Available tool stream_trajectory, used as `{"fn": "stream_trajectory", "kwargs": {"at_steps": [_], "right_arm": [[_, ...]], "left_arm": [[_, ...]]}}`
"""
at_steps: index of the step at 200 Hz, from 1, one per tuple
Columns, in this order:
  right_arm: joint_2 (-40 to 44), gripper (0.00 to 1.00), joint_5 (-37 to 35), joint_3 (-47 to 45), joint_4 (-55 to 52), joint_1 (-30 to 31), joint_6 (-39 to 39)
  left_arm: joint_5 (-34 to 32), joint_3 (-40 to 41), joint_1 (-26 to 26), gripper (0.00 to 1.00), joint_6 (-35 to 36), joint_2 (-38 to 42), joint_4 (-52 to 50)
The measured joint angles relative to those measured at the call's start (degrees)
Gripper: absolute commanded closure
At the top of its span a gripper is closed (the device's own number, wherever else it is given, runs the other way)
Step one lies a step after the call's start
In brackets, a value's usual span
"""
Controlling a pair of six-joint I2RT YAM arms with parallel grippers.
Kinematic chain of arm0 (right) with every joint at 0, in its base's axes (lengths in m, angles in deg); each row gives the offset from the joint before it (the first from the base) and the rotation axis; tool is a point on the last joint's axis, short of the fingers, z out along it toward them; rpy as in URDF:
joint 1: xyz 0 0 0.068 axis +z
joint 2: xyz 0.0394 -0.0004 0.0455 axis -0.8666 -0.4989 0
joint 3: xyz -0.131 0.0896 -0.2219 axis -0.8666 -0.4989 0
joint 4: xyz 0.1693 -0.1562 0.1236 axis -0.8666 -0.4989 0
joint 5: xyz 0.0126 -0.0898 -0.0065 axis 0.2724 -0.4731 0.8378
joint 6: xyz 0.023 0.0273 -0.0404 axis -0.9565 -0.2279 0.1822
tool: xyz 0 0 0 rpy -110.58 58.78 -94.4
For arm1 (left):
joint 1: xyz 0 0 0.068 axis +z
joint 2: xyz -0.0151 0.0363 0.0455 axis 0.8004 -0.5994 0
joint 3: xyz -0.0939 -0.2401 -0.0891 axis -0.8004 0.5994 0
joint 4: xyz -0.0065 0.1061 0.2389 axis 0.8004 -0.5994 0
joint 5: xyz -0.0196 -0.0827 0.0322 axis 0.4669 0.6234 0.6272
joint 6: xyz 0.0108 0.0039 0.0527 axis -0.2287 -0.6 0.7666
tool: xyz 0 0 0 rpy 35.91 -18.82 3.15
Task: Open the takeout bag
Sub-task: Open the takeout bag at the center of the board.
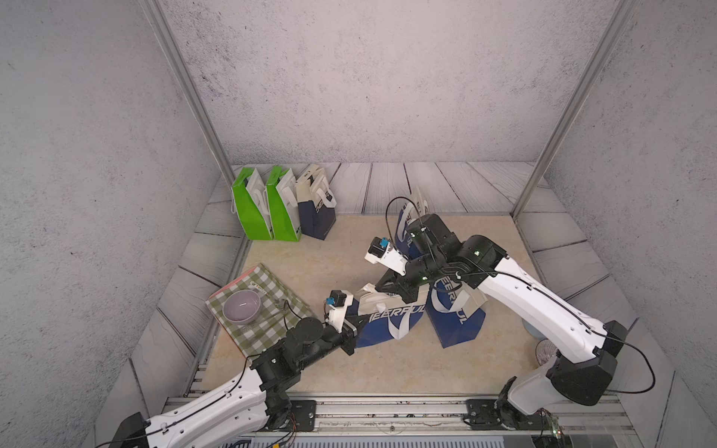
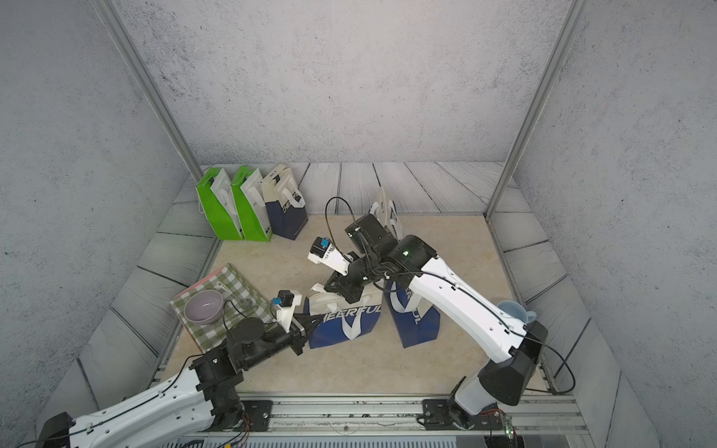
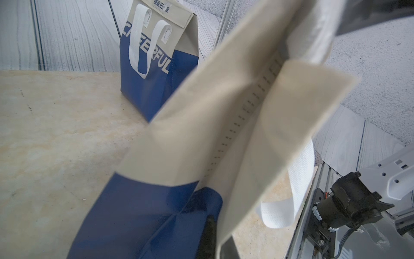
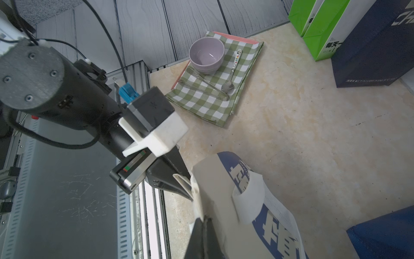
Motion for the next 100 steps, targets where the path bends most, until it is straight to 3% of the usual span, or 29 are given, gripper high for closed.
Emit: {"fn": "stream_trajectory", "kwargs": {"at_steps": [100], "right_arm": [[-1.51,1.0,0.13,2.6,-2.56,-0.11,-0.37]], "left_arm": [[-0.04,0.13,0.0,1.0,0.07,0.48,-0.44]]}}
